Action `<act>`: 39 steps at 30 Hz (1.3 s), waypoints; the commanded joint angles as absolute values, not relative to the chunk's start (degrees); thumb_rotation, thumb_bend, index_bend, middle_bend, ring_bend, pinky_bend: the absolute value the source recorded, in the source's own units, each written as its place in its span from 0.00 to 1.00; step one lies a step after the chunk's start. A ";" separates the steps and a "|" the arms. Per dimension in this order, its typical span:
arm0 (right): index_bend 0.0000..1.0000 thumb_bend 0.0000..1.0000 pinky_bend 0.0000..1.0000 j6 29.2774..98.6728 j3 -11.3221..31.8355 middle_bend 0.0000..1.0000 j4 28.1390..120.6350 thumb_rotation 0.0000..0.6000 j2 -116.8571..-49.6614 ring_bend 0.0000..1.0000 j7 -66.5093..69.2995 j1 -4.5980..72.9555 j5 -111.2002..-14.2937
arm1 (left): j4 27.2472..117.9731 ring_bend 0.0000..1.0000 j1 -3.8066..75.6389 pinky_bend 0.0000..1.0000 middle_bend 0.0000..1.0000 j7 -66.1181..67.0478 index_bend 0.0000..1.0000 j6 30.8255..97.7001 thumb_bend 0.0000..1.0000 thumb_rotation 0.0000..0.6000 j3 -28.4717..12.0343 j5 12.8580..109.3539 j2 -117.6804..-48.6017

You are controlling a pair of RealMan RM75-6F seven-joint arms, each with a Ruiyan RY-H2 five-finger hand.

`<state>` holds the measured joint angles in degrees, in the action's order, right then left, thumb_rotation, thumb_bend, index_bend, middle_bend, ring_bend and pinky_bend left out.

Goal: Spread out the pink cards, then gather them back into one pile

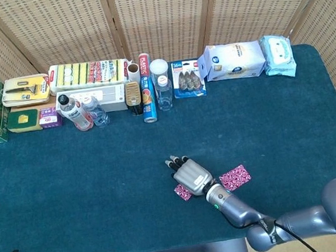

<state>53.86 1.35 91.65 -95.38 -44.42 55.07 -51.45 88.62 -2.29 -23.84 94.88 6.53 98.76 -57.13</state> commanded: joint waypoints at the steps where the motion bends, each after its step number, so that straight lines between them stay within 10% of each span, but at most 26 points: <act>1: 0.46 0.17 0.22 54.60 1.34 0.09 92.73 1.00 -94.46 0.06 -44.87 54.82 -51.45 | 88.59 0.00 -2.30 0.00 0.00 -23.82 0.00 94.89 0.07 1.00 6.58 98.85 -57.13; 39: 0.46 0.17 0.22 58.20 -2.61 0.09 99.16 1.00 -78.22 0.06 -37.16 45.18 -55.43 | 89.09 0.00 -2.12 0.00 0.00 -22.57 0.00 94.52 0.07 1.00 7.13 99.69 -57.23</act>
<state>58.31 -2.61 99.25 -78.13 -37.27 45.28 -55.44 89.09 -2.12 -22.56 94.52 7.13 99.69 -57.23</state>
